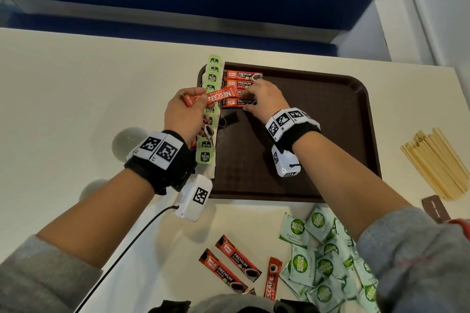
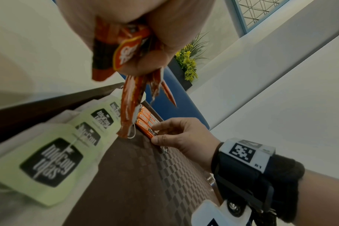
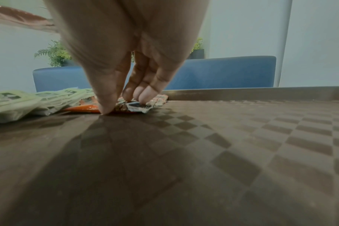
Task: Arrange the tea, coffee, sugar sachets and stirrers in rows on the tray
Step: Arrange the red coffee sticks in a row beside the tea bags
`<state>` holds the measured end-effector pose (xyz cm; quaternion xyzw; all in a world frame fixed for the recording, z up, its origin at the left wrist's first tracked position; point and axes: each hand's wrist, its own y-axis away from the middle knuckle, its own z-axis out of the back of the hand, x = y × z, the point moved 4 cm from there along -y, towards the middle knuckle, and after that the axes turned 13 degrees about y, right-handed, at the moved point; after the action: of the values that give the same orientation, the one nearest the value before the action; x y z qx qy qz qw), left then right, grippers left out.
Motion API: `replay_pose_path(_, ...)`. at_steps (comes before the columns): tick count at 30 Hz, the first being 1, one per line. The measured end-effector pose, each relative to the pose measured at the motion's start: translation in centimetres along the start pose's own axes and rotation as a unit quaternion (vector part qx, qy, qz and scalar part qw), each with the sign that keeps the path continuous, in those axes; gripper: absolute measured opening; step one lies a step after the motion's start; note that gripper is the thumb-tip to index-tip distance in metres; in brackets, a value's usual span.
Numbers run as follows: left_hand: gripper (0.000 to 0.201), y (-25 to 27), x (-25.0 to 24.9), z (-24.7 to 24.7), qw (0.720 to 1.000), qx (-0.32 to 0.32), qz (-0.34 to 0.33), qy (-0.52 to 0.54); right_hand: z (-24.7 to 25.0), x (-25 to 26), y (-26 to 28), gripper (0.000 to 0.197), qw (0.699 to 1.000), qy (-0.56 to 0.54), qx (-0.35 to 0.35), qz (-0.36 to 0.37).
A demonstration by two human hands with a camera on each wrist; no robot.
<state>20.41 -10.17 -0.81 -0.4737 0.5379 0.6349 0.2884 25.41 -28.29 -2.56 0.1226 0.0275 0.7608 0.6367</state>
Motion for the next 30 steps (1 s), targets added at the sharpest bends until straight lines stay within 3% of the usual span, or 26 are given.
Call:
replay_pose_path(10, 0.013, 0.4, 0.1, -0.3, 1.0, 0.014, -0.001, -0.007, 0.0, -0.1, -0.1, 0.032, 1.0, -0.026, -0.012, 0.0)
replay_pose_path(14, 0.013, 0.5, 0.0, -0.3, 0.999, 0.026, -0.003, -0.02, 1.4, 0.0, 0.3, 0.023, 0.994, -0.087, -0.06, 0.0)
replay_pose_path(16, 0.014, 0.7, -0.1, -0.4, 0.999, 0.034, -0.004, -0.026, 2.1, 0.0, 0.5, 0.028, 0.99, -0.128, -0.065, -0.013)
replay_pose_path(24, 0.016, 1.5, -0.3, -1.1, 0.997, 0.064, -0.025, -0.04, 2.9, 1.7, 1.4, 0.033, 0.966, -0.251, 0.051, 0.035)
replay_pose_path(30, 0.007, 2.0, 0.3, -1.2, 0.994, 0.087, 0.0, -0.072, 4.0, 1.8, 1.9, 0.043, 0.928, -0.369, 0.039, 0.027)
